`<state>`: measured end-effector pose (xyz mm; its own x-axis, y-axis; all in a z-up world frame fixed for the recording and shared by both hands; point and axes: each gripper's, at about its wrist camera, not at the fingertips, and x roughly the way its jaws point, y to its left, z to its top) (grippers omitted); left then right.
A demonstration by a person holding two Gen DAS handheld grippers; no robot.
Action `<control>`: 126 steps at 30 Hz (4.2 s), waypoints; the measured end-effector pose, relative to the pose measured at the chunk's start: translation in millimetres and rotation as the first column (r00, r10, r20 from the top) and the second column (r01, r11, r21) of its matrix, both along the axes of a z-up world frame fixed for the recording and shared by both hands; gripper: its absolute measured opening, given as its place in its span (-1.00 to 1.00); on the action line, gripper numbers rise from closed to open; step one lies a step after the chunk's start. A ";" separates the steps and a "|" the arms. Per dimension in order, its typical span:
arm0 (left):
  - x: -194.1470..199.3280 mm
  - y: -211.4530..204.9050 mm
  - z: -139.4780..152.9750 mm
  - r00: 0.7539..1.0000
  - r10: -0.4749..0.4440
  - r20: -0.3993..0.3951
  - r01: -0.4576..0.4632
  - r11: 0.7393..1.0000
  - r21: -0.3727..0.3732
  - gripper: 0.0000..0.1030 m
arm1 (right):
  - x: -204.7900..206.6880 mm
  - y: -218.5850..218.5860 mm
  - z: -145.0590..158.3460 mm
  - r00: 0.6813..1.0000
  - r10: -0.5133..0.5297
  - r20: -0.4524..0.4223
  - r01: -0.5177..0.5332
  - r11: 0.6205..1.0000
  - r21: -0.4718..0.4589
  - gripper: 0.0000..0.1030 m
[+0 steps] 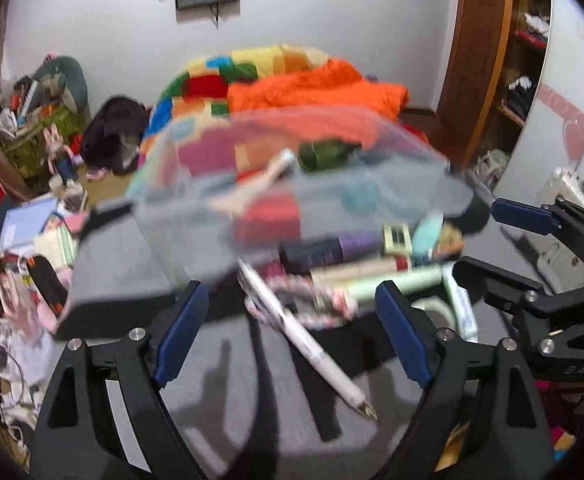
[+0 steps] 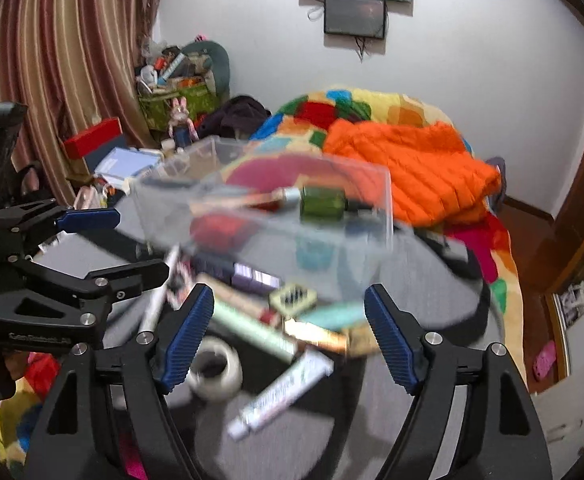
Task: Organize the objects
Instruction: 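Grasp the white pen with the left gripper while the right grasps the white tape, then drop the white pen into the box while the right drops the white tape in, then grasp the braided rope toy with the left gripper while the right grasps the white ointment tube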
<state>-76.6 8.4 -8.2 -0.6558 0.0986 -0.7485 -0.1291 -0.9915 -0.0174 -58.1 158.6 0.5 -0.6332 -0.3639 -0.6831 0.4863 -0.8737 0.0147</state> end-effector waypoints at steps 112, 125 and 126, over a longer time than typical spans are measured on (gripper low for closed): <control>-43.5 -20.0 50.1 0.997 -0.003 -0.073 0.005 1.000 0.025 0.85 | -61.1 5.7 32.2 0.997 -0.076 -0.009 0.076 0.997 -0.021 0.54; -4.1 16.8 -12.9 0.998 -0.061 0.031 0.060 0.998 0.023 0.82 | -10.8 31.5 -34.4 0.982 -0.122 0.143 0.123 0.992 0.006 0.55; -4.1 17.5 -15.3 0.998 -0.052 0.031 0.051 0.998 0.023 0.68 | -10.8 30.9 -37.7 0.981 -0.123 0.151 0.124 0.992 0.002 0.55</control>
<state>-80.7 25.9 -23.5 -0.6258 0.1484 -0.7658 -0.1791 -0.9828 -0.0441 -68.9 189.6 -37.2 -0.5636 -0.2947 -0.7717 0.3666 -0.9264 0.0860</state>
